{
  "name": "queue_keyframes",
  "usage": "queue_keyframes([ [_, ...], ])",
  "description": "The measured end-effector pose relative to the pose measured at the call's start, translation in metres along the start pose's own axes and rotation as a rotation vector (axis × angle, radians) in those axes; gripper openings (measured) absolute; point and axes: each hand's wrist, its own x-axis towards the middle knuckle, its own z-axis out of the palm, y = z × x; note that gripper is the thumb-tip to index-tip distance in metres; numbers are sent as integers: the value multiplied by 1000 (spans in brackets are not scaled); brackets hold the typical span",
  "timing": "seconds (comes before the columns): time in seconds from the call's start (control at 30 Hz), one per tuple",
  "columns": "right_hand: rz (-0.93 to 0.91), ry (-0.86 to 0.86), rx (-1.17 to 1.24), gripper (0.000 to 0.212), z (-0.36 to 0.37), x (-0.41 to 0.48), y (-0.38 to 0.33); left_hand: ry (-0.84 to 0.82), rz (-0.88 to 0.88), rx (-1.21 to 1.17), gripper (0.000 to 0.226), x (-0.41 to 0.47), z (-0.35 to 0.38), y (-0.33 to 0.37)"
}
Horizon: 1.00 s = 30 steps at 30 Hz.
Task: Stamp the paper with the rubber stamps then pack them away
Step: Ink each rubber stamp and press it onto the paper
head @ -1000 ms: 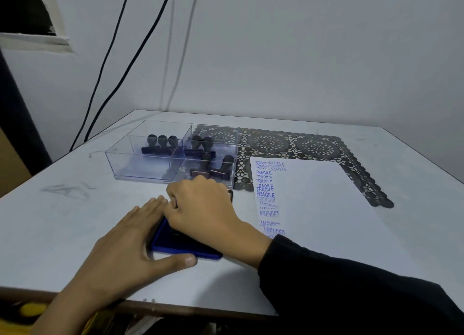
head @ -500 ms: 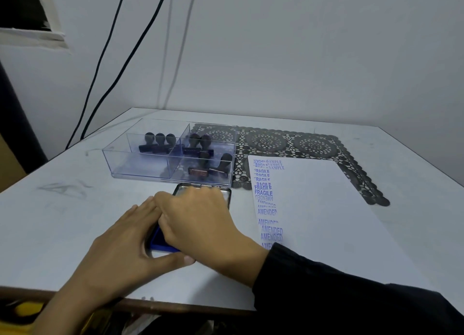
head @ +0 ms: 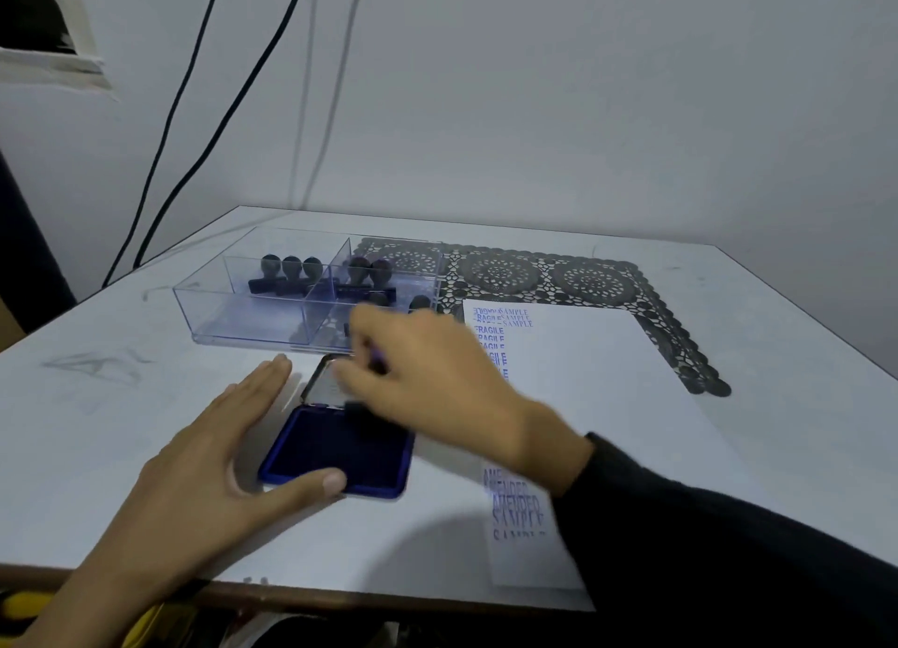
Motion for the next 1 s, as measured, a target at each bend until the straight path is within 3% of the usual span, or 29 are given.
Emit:
queue_keyframes([
  [0.2, 266, -7, -117, 23, -60, 21, 99, 76, 197, -184, 85, -2, 21, 52],
  [0.33, 312, -51, -216, 23, -47, 24, 153, -111, 359, -108, 81, 5, 69, 89],
  [0.57, 231, 6, -279, 21, -19, 27, 189, -257, 282, 63, 79, 21, 108, 108],
  [0.67, 242, 0, -283, 18, -12, 30, 193, -216, 338, 262, 73, 22, 111, 103],
  [0.73, 242, 1, -274, 18, -8, 31, 194, -280, 291, 356, 73, 19, 110, 105],
  [1.0, 237, -15, -302, 20, -1, 32, 191, -150, 358, 447, 75, 22, 123, 96],
])
